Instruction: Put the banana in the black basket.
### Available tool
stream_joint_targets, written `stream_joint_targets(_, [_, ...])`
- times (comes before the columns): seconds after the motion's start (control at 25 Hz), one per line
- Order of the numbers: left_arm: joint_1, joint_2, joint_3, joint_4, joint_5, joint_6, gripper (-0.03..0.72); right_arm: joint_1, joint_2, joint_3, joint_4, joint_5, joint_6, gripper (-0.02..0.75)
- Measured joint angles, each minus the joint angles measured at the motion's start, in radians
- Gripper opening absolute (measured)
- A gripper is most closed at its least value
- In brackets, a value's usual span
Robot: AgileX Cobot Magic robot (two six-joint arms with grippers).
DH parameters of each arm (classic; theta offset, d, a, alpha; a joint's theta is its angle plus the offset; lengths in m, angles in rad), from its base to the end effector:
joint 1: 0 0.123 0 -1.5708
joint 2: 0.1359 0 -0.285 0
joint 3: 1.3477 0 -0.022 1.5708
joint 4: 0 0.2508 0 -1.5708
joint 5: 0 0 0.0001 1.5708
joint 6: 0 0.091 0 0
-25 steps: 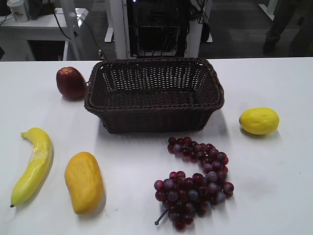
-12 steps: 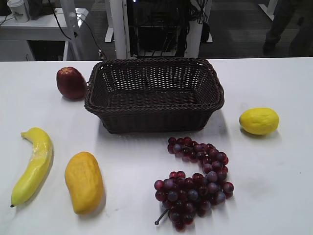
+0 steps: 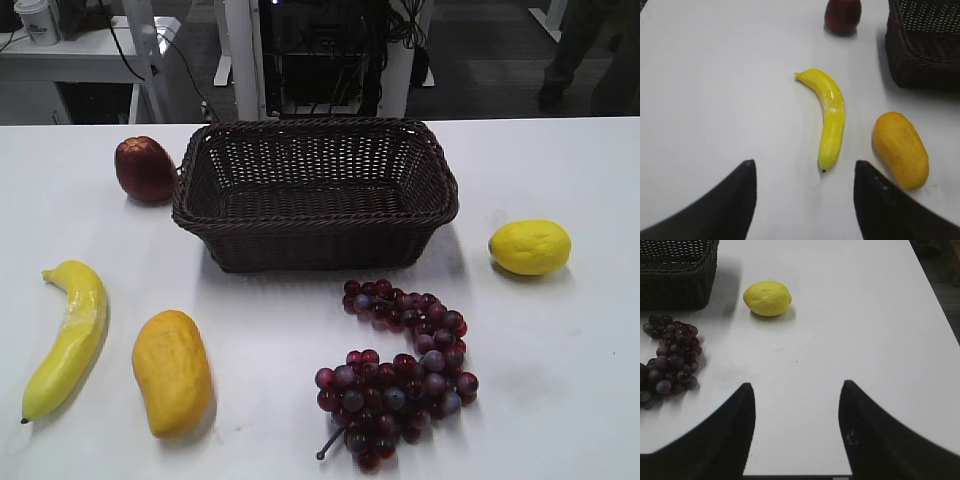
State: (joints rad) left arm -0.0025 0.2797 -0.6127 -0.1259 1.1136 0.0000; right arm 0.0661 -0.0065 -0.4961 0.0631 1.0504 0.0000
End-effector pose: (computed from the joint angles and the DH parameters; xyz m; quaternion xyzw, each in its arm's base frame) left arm 0.0289 -0.0103 0.3028 0.0000 0.9035 -0.0634 0.4238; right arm -0.0054 0.0046 0.2771 -0.0292 0.8489 0.0489 0.5254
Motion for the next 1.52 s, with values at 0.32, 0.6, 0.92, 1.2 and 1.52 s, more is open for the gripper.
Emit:
stream_joint_targets(0.32, [-0.144, 0.061, -0.016, -0.069, 0.044, 0.006, 0.59, 0.0, 0.0, 0.0, 0.0, 0.0, 0.0, 0.44])
stream_joint_targets(0.6, [-0.231, 0.234, -0.017, -0.061, 0.106, 0.006, 0.59, 0.0, 0.0, 0.0, 0.0, 0.0, 0.0, 0.44])
stream_joint_targets(0.92, [-0.231, 0.509, -0.017, -0.061, 0.101, 0.006, 0.59, 0.0, 0.0, 0.0, 0.0, 0.0, 0.0, 0.44])
stream_joint_targets(1.2, [-0.231, 0.725, -0.018, -0.061, 0.006, 0.006, 0.585, 0.0, 0.0, 0.0, 0.0, 0.0, 0.0, 0.44])
stream_joint_targets(1.52, [-0.231, 0.951, -0.018, -0.05, -0.265, 0.006, 0.589, 0.0, 0.0, 0.0, 0.0, 0.0, 0.0, 0.44])
